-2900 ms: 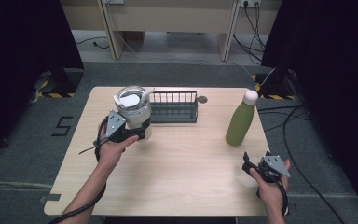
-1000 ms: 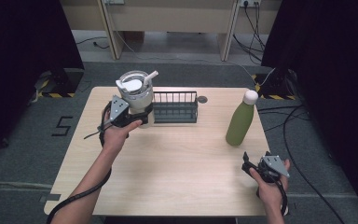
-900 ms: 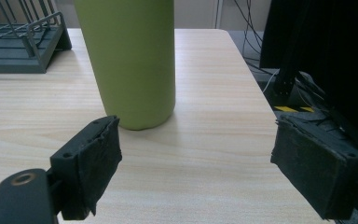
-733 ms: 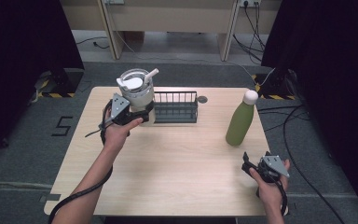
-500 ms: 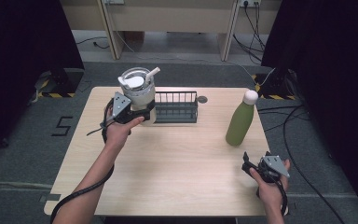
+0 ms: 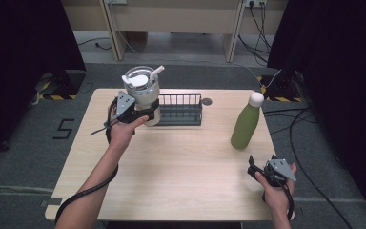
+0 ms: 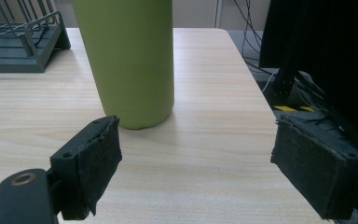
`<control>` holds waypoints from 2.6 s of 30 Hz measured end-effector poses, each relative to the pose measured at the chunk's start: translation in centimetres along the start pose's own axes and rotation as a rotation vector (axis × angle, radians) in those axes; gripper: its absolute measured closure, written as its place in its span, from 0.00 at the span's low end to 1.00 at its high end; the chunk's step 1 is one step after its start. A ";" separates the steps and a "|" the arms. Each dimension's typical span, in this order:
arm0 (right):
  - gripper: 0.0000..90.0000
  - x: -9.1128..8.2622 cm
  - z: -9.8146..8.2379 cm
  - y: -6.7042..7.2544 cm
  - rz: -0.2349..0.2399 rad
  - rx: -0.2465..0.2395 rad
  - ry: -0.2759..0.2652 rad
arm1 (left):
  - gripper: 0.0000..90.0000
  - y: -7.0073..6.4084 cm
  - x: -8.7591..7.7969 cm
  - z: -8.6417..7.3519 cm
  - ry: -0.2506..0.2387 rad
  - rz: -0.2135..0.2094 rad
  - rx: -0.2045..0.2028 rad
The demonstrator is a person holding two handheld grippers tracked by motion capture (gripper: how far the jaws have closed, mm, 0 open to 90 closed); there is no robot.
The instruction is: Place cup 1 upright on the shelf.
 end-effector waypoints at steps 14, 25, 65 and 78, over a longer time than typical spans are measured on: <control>0.17 0.0 0.0 0.0 -0.004 0.007 -0.002 | 0.10 0.1 0.7 0.5 -0.005 0.004 -0.003; 0.17 0.0 0.0 0.0 -0.002 0.001 -0.002 | 0.10 0.1 1.5 1.0 -0.014 0.006 -0.004; 0.17 0.0 -0.1 -0.1 -0.002 0.005 -0.002 | 0.10 0.4 4.6 2.2 -0.011 0.016 -0.008; 0.17 0.1 -0.1 -0.1 0.000 0.004 -0.003 | 0.10 0.6 5.6 2.2 -0.007 0.022 -0.009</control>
Point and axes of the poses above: each handheld gripper's, and its own axes: x roughly forward along the jaws, z roughly out of its top, y roughly to its left, the point moved 7 cm from there along x, roughly forward along the jaws, and after that the axes turned 8 degrees about z, right-handed, at the moved point
